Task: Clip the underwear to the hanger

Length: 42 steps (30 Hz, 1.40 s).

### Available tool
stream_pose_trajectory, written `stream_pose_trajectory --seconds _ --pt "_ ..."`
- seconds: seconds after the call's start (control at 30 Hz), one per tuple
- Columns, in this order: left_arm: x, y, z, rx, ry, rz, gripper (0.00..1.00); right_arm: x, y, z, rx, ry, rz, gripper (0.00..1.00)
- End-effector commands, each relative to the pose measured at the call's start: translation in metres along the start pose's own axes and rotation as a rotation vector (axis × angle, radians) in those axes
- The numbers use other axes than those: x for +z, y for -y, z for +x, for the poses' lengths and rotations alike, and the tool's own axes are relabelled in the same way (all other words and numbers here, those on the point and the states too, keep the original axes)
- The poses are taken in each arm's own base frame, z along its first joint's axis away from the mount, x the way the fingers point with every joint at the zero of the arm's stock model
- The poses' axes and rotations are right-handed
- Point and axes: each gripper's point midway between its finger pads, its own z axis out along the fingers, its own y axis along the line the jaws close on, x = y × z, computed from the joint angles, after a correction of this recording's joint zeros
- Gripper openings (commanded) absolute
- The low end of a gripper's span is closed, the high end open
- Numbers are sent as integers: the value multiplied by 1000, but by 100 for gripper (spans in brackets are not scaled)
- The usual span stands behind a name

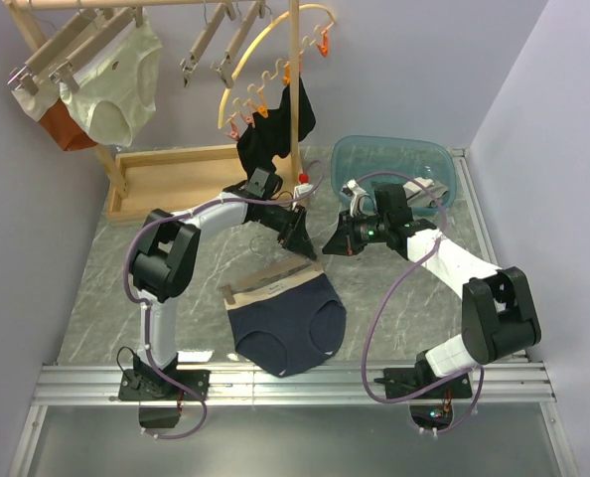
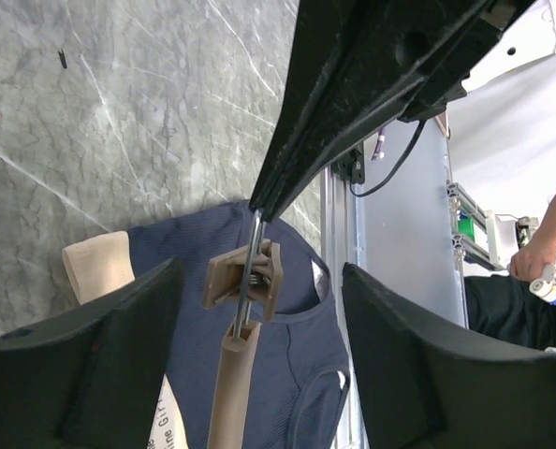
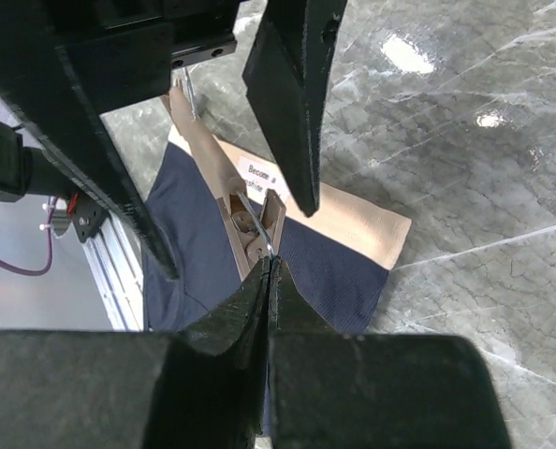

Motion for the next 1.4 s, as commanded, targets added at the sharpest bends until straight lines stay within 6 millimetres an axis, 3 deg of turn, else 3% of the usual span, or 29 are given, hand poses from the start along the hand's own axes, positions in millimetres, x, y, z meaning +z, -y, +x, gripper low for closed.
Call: stream_pose_trajectory --seconds 0.0,0.2,0.3,0.33,0.37,0.53,0.57,0.6,0.7,0.87,0.93,1.13,1.37 --pt "4 2 -3 30 10 39 71 -8 -15 -22 -82 54 -15 0" --pt "4 7 0 40 -1 66 36 -8 -15 -22 -80 57 -15 0" --pt "4 8 2 41 -9 76 14 -7 -15 -22 -71 55 -18 0" --pt "3 9 2 44 -8 75 2 -6 -16 -22 -70 54 -21 0" --pt "3 8 3 43 -11 71 1 -6 -15 -22 -68 54 -20 0" --pt "3 10 5 49 -19 78 0 -6 -15 -21 -57 52 -18 0" --pt "3 10 7 49 -26 80 0 -6 -14 -20 -53 44 -16 4" --pt "2 9 6 54 -29 79 0 -5 -9 -21 -48 39 4 18" --pt "0 10 7 76 -43 71 0 -11 3 -21 -17 45 58 28" --pt "-2 10 5 97 -43 63 0 -18 33 -10 73 65 166 30" --pt "-2 11 6 91 -49 68 0 -13 42 -5 103 52 189 31" --pt "-4 14 4 110 -49 70 0 16 56 9 179 -21 210 47" --pt "-5 16 3 112 -49 72 0 53 51 26 205 -90 164 47"
